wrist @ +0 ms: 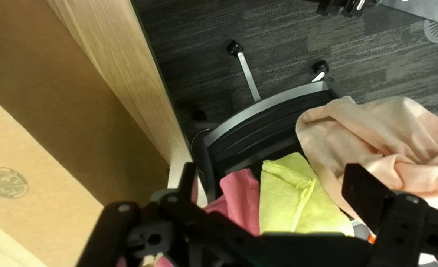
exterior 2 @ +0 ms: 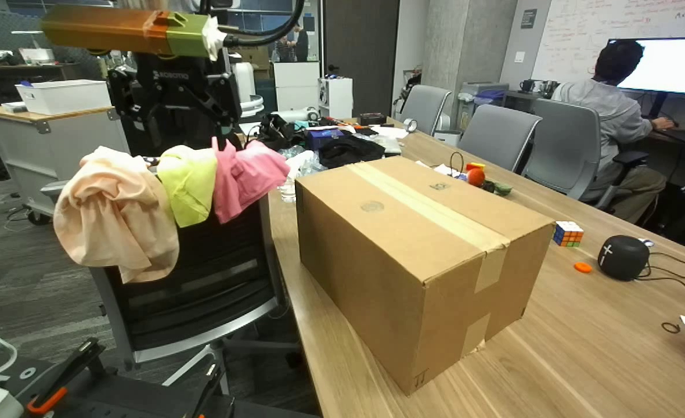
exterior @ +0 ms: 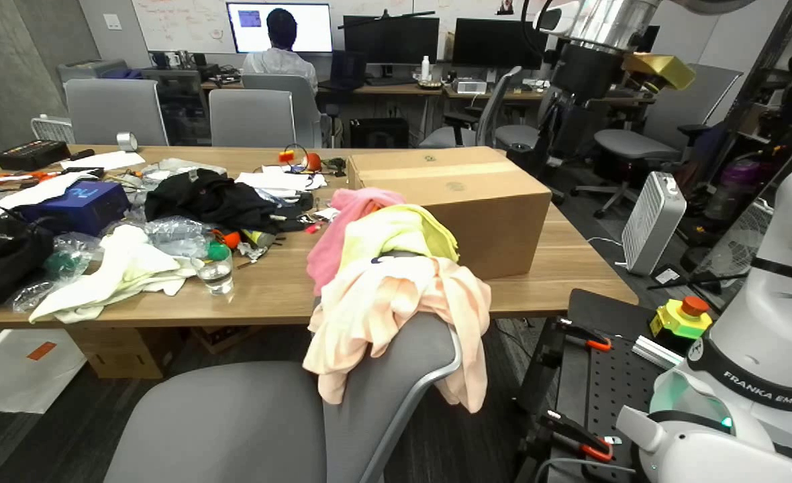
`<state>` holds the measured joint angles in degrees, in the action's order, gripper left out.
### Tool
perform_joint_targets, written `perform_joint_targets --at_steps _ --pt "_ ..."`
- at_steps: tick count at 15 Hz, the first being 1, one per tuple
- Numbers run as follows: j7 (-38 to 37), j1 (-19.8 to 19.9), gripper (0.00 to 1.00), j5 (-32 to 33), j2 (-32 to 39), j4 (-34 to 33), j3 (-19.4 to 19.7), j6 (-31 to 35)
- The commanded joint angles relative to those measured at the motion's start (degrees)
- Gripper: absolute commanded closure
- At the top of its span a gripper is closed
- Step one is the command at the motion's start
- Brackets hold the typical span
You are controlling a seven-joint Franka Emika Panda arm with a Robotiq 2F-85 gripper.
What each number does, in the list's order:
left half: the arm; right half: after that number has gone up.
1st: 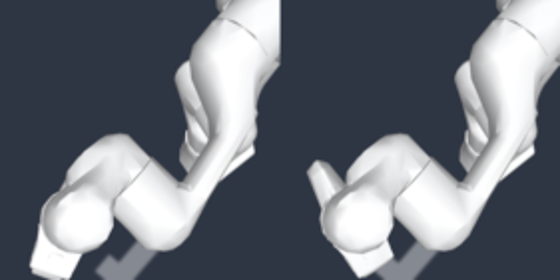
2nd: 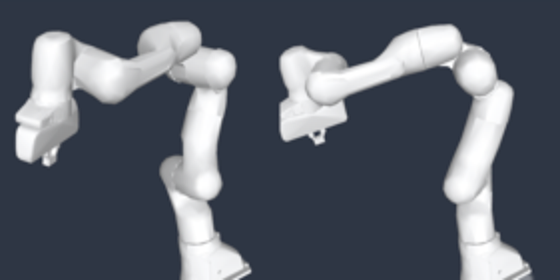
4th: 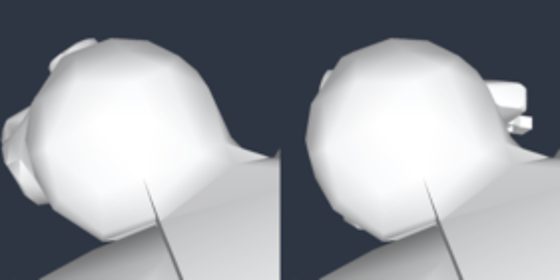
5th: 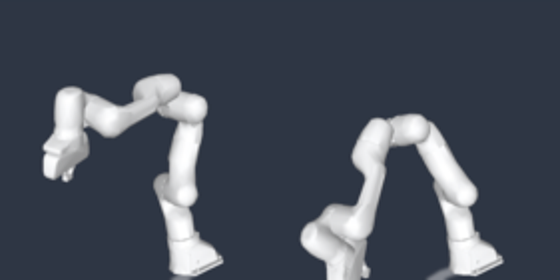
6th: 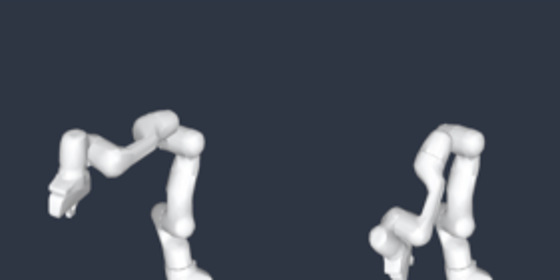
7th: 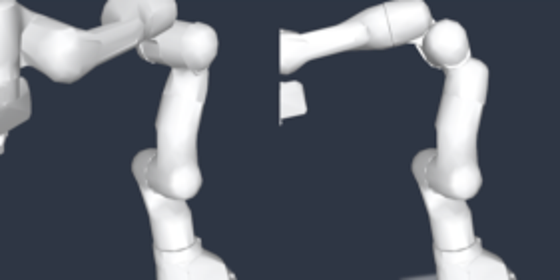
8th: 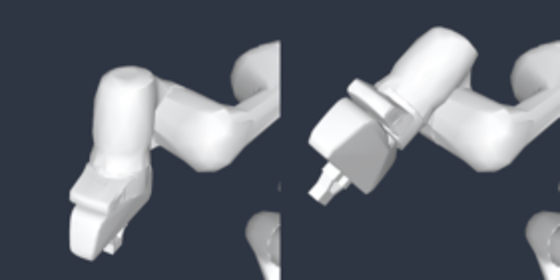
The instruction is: Move the shirts and towel to the top of the box
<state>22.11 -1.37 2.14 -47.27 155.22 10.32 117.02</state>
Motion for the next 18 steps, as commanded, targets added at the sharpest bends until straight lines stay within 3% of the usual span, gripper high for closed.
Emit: perform_joint_targets --at_steps 1,7,18 --pt "-0.4 -3.3 0.00 -0.4 -0.1 1.4 -3.7 2.3" --pt "-2.4 -9.8 0.00 -2.7 1.3 2.1 -8.9 7.5" --pt "-6.2 -18.2 0.00 -10.2 6.0 2.5 -12.6 15.3"
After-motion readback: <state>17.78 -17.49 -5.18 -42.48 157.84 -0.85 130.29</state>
